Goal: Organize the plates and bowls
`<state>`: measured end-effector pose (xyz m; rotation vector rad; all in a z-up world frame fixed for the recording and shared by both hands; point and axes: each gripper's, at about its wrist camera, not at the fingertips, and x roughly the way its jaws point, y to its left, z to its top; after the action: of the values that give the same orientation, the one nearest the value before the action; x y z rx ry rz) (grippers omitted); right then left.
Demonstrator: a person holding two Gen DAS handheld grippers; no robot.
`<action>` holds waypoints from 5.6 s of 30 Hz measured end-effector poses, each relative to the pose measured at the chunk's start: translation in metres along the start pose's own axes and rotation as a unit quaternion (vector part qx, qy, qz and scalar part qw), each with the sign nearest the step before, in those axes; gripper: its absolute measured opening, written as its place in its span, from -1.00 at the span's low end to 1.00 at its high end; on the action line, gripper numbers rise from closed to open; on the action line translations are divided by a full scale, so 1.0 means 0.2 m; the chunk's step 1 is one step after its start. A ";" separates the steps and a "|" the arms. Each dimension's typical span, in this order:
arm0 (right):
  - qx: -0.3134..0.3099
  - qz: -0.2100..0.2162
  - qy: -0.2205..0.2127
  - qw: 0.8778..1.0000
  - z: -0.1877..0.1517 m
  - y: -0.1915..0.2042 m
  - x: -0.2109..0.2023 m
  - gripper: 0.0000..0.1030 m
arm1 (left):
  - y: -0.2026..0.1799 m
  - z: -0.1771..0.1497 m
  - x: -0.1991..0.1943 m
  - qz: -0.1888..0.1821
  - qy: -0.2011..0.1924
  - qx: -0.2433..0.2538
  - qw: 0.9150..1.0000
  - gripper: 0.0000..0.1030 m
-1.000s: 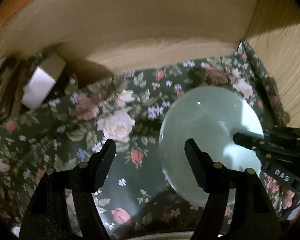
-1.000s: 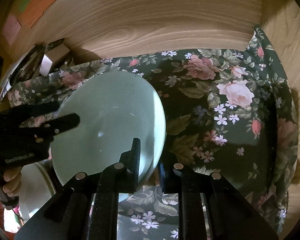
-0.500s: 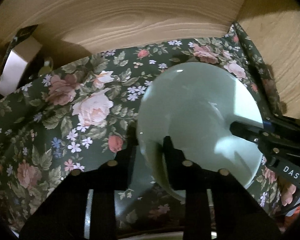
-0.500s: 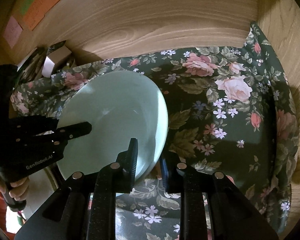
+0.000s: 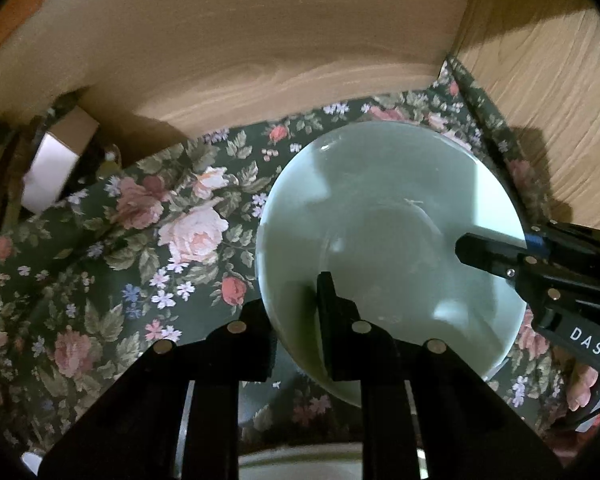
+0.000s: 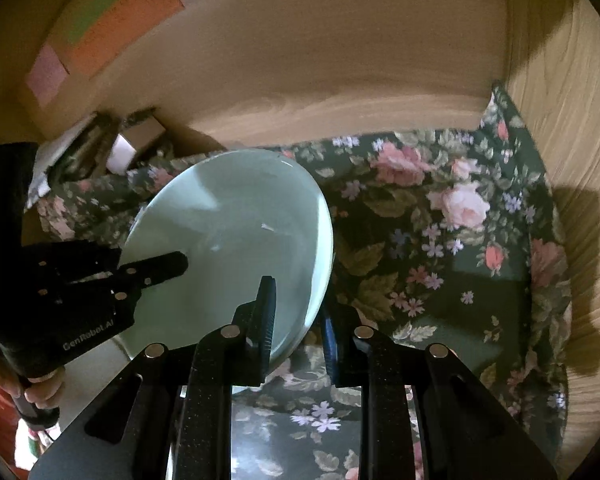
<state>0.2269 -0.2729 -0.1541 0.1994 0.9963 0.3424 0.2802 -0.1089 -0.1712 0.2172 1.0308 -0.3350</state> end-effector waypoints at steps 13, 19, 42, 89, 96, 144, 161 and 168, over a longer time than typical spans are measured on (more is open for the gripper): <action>-0.043 0.012 -0.038 0.998 0.01 0.22 -0.14 -0.63 | 0.09 -0.12 -0.30 0.018 -0.057 -0.027 0.998 -0.66; -0.066 0.024 -0.040 0.997 -0.02 0.36 -0.16 -0.63 | 0.15 -0.22 -0.40 0.032 -0.073 -0.045 0.996 -0.66; -0.154 0.094 -0.015 0.983 -0.12 0.91 -0.08 -0.63 | 0.59 -0.67 -0.76 0.080 -0.107 -0.150 0.980 -0.66; -0.213 0.151 0.068 0.963 -0.33 1.30 0.18 -0.57 | 0.91 -1.15 -0.82 0.136 -0.088 -0.233 0.959 -0.66; -0.212 0.152 0.073 0.963 -0.34 1.30 0.19 -0.57 | 0.92 -1.15 -0.82 0.131 -0.087 -0.237 0.959 -0.66; -0.228 0.141 0.148 0.952 -0.37 1.39 0.45 -0.24 | 0.99 -1.27 -0.77 0.060 -0.062 -0.267 0.960 0.12; -0.205 0.143 0.140 0.958 -0.35 1.37 0.44 -0.44 | 0.99 -1.23 -0.74 0.072 -0.052 -0.297 0.951 -0.18; -0.197 0.146 0.122 0.962 -0.33 1.31 0.33 -0.44 | 0.97 -1.19 -0.78 0.080 -0.053 -0.292 0.952 -0.18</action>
<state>0.1537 -0.0039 -0.1583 -0.0622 1.1200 0.8413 0.0875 0.1760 -0.1512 -0.2490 0.9562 0.1134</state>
